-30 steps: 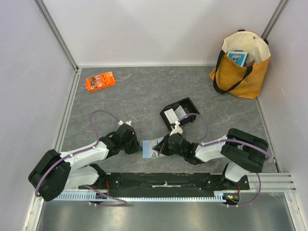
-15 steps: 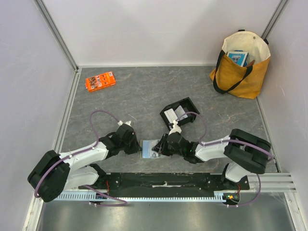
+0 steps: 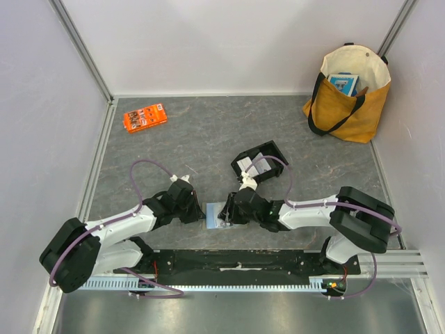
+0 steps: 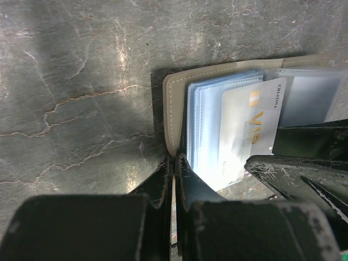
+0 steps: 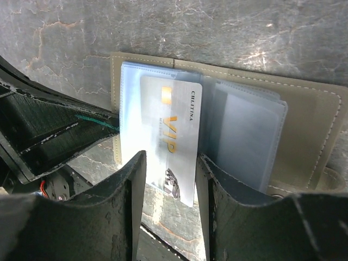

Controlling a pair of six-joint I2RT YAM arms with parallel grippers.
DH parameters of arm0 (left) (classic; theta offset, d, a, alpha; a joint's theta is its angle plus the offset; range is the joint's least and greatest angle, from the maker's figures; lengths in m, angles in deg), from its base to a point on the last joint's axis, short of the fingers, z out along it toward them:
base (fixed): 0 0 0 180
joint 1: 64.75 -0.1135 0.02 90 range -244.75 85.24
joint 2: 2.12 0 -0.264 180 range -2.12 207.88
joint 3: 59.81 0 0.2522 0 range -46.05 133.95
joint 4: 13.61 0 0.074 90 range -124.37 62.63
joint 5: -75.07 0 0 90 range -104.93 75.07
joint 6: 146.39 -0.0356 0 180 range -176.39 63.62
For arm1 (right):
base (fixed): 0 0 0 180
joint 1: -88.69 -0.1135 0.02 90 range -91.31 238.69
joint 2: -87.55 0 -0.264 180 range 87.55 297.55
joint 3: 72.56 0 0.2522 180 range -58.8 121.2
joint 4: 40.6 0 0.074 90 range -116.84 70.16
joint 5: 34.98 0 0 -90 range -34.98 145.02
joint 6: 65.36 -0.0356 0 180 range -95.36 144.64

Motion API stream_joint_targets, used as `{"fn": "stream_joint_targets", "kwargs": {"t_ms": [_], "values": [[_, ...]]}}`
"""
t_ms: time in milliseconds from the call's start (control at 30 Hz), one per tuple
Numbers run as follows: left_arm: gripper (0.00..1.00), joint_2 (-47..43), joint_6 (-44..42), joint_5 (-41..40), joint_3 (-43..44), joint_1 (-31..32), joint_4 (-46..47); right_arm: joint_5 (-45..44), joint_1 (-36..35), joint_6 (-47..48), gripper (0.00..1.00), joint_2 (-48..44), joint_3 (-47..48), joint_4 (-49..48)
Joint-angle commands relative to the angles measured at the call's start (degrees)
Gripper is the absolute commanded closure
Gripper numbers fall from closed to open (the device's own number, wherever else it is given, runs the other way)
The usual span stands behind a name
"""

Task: Put the credit cards into the card holder
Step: Insert the credit card into the card holder.

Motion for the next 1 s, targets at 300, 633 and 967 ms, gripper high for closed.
{"fn": "stream_joint_targets", "kwargs": {"t_ms": [300, 633, 967], "values": [[0.98, -1.6, 0.1, -0.7, 0.3, 0.2, -1.3, 3.1, -3.6, 4.1, 0.51, 5.7, 10.8, 6.7], [0.98, -2.6, 0.1, -0.8, 0.4, 0.2, -1.8, 6.9, -3.8, 5.0, 0.72, 7.0, 11.2, 2.2], [0.98, -4.7, 0.2, -2.5, -0.1, 0.2, -3.9, -0.4, -2.6, 4.5, 0.50, 2.1, 8.9, 8.3]]}}
